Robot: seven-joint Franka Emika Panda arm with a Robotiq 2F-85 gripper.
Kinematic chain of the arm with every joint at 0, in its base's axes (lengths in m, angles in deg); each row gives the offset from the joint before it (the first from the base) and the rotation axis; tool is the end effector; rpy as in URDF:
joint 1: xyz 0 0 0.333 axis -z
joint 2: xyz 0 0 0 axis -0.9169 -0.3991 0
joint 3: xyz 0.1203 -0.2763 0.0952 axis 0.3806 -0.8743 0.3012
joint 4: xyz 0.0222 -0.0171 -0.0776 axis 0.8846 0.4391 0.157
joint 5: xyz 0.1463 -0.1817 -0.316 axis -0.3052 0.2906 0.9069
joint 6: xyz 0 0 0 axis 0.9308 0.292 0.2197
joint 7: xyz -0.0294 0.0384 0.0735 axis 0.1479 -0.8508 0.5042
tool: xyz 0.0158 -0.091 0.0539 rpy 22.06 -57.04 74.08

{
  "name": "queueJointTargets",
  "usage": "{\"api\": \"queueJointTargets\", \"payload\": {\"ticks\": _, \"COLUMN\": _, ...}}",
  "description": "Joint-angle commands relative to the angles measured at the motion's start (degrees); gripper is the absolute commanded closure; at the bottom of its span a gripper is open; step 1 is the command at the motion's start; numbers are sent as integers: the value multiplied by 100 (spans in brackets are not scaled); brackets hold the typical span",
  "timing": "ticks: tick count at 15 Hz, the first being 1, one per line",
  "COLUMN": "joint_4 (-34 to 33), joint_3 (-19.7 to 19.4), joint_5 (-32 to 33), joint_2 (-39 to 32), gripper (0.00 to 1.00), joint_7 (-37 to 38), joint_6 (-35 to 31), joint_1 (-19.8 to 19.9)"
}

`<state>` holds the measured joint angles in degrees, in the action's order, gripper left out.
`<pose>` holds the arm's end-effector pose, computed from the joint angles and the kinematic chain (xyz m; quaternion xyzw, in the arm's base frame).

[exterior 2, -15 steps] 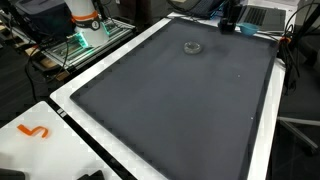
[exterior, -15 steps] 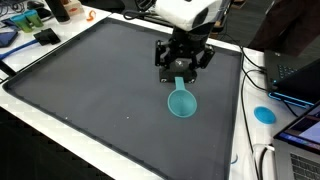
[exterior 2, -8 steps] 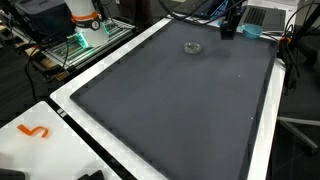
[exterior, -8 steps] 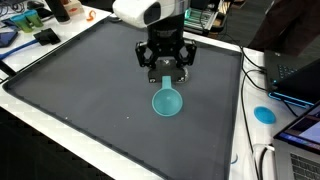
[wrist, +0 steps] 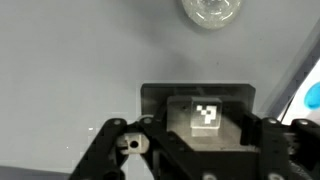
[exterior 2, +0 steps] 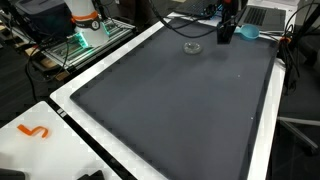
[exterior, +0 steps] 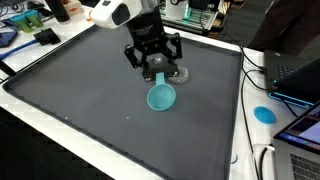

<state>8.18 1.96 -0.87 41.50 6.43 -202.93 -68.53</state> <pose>0.6686 0.1505 0.3166 -0.9619 -0.2421 -0.0030 0.1274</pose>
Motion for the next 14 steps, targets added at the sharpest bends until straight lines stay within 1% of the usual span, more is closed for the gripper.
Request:
{"api": "queueJointTargets", "payload": {"ticks": 1, "joint_4": 575, "joint_3": 218, "joint_5": -608, "joint_2": 337, "gripper": 69, "joint_7": -709, "joint_6": -73, "joint_1": 389}}
{"api": "queueJointTargets", "payload": {"ticks": 9, "joint_4": 1390, "joint_3": 263, "joint_5": -1586, "joint_2": 800, "gripper": 69, "joint_7": -2177, "joint_6": -133, "joint_1": 810}}
{"api": "queueJointTargets", "payload": {"ticks": 14, "joint_4": 1865, "joint_3": 174, "joint_5": -2141, "joint_2": 1101, "gripper": 69, "joint_7": -3120, "joint_6": -119, "joint_1": 915}}
